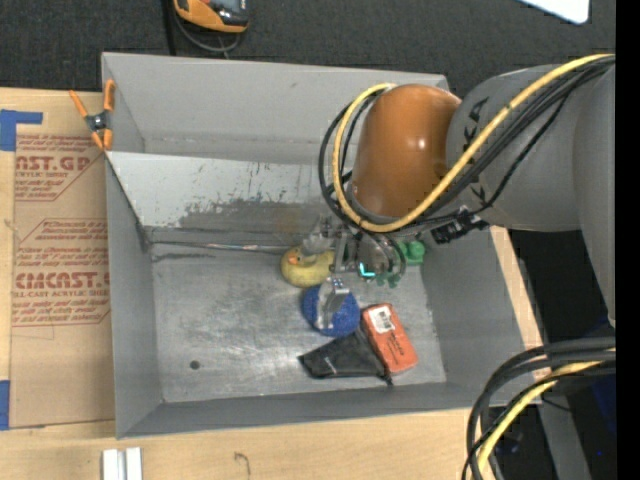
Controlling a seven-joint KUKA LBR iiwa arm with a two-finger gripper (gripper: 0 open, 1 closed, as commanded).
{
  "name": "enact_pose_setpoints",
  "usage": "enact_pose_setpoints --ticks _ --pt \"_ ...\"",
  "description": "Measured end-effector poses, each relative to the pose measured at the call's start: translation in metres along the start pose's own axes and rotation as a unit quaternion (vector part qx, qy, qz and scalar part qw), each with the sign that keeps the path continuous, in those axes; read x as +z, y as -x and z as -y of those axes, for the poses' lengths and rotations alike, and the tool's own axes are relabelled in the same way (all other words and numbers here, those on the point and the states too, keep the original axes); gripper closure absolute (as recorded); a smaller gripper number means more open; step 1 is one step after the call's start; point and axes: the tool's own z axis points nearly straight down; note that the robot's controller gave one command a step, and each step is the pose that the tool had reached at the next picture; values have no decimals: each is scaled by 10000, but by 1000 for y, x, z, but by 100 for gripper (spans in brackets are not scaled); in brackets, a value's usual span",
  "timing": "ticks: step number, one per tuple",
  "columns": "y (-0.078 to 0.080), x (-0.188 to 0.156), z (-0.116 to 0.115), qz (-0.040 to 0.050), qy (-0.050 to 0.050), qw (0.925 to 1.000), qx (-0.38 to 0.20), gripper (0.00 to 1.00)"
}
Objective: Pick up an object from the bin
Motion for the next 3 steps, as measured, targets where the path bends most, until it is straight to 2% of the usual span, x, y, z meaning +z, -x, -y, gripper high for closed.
enact_pose_setpoints --ticks 1,2,3 --pt "2 -4 0 38 1 10000 3 0" --pt "-5 42 21 51 22 9986 533 0" --pt "1 90 46 255 5 9937 1095 0"
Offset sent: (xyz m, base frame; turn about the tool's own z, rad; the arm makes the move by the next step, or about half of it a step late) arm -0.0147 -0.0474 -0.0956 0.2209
